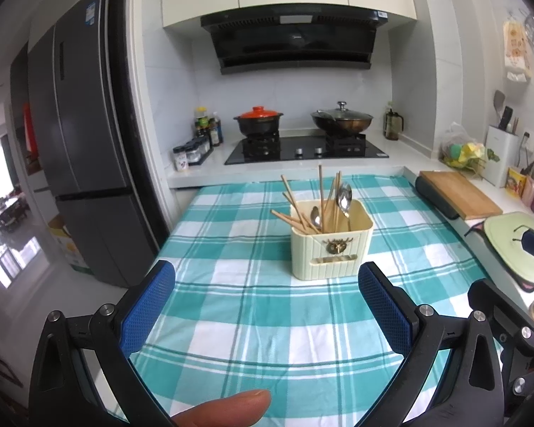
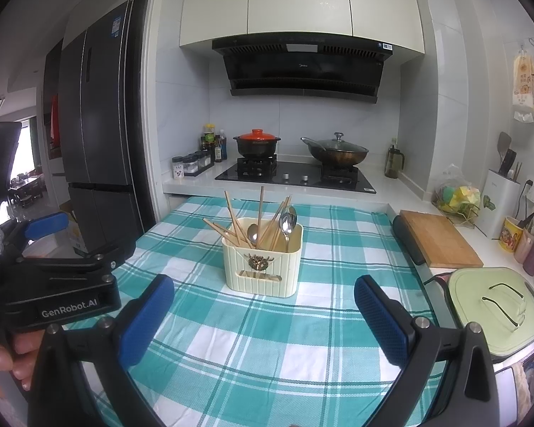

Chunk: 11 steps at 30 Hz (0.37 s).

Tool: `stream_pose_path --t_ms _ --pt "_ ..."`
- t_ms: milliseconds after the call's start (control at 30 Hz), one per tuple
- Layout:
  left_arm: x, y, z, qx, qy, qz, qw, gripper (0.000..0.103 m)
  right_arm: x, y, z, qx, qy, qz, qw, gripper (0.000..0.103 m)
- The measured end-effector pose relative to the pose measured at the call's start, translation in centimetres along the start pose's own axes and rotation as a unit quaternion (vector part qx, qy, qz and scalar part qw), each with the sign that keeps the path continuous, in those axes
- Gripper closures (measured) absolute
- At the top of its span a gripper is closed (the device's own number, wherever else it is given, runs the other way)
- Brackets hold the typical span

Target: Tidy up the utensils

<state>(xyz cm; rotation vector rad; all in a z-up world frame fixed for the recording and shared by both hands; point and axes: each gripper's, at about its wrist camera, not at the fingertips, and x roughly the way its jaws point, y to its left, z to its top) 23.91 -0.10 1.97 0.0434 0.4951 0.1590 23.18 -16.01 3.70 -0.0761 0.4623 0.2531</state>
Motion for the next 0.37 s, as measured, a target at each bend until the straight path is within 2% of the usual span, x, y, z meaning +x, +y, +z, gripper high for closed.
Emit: stream_pose_path --t_ms 367 --pt "0.00 0.13 -0.10 -0.014 0.000 -0.006 0.9999 0.001 0.18 -0.27 -0.17 0.001 0.002 0.000 1.000 0.000"
